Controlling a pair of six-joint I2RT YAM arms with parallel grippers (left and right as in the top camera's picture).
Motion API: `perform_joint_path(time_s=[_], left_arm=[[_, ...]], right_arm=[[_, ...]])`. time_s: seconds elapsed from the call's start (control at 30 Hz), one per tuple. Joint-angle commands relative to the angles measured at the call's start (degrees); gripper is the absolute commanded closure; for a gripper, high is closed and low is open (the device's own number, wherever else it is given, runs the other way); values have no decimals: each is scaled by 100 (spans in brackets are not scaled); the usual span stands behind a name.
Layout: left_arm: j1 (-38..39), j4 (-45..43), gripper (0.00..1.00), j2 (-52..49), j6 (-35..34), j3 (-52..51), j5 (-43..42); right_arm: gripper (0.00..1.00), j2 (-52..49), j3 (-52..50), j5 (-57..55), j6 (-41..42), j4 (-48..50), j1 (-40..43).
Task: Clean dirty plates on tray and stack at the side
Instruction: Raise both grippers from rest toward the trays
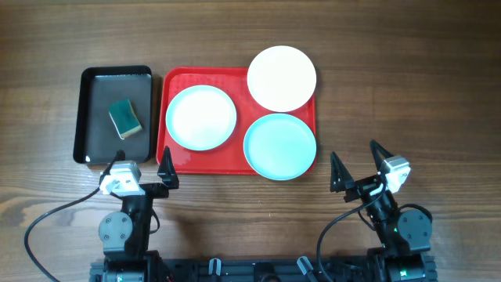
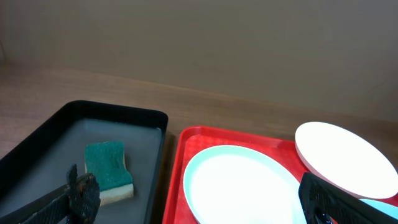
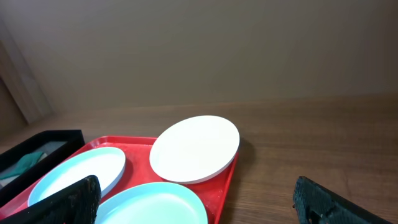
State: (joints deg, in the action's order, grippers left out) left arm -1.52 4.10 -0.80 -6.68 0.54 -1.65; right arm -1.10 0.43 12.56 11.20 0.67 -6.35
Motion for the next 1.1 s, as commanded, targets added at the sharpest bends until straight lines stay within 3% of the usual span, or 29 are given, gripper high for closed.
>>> perform_joint_path(time_s=[0.0, 0.97, 1.07], left_arm=[[-26, 20, 0, -2, 26, -22, -87], [-26, 20, 0, -2, 24, -20, -90], [-26, 20, 0, -2, 26, -20, -90]], right_arm=[[0, 9, -13, -72, -55, 17, -22], [0, 9, -13, -63, -46, 24, -22], [0, 9, -13, 37, 546, 26, -22]])
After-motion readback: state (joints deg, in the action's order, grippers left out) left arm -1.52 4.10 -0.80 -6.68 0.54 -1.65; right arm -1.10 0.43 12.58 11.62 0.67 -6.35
